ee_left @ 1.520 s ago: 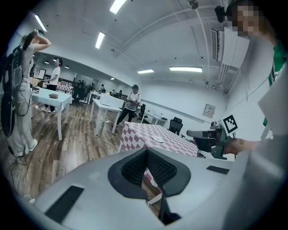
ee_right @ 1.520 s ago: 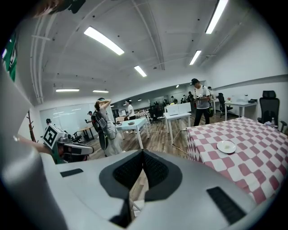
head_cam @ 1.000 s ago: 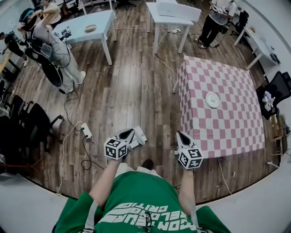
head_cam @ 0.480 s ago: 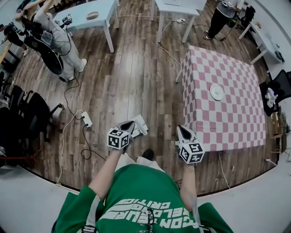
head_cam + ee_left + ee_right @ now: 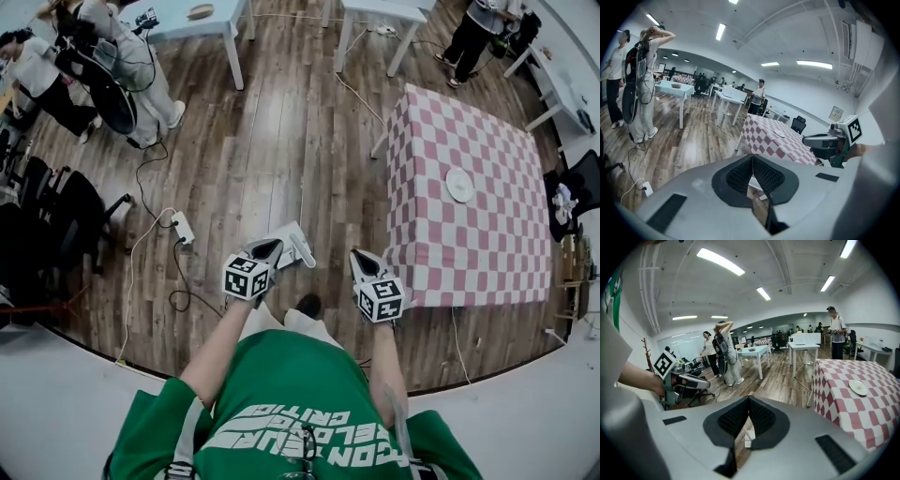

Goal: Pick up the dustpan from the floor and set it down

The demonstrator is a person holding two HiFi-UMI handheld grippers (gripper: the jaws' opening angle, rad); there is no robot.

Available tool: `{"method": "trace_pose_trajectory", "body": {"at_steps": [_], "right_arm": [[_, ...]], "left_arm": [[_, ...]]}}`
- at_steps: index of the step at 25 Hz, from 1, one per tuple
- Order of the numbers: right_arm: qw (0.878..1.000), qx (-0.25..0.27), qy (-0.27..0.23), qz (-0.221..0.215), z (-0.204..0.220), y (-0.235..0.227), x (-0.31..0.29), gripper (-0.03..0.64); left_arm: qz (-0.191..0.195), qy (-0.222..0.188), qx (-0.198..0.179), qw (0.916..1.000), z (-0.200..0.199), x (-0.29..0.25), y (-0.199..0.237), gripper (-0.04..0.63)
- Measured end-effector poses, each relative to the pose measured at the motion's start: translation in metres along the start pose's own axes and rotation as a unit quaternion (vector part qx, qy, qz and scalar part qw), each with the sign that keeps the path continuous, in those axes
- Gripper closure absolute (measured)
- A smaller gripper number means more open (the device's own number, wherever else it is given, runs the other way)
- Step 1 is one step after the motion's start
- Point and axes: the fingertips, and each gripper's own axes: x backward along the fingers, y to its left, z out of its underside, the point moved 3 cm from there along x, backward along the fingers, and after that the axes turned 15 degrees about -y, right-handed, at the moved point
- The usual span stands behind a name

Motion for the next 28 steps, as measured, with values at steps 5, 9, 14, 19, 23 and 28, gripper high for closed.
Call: {"method": "trace_pose_trajectory", "body": {"at_steps": [5,9,14,19,23,28], "right_arm": [[0.999,0.020,0.041,-0.024,0.025,0.023,-0.040,0.609],[0.996,0.033,0.072,-0.031,0.041,0.038,-0.069,0.607],[0.992,0.040,0.115,-0.038,0.064,0.052,-0.099,0.607],[0.986,0.051,0.151,-0.039,0.086,0.060,-0.121,0.604],[0.980,0.060,0.183,-0.051,0.100,0.071,-0.141,0.478],[0.970,0.071,0.227,-0.051,0.122,0.075,-0.165,0.436]], "left_arm": [[-0.012,-0.012,0.004,0.9998,-0.008,0.022,0.014,0.591],[-0.023,-0.023,0.008,0.9994,-0.015,0.044,0.028,0.591],[-0.039,-0.031,0.022,0.9985,-0.017,0.070,0.048,0.591],[-0.056,-0.033,0.034,0.9973,-0.014,0.090,0.066,0.592],[-0.067,-0.035,0.043,0.9962,-0.012,0.104,0.080,0.592],[-0.074,-0.035,0.052,0.9953,-0.010,0.113,0.090,0.592]]}}
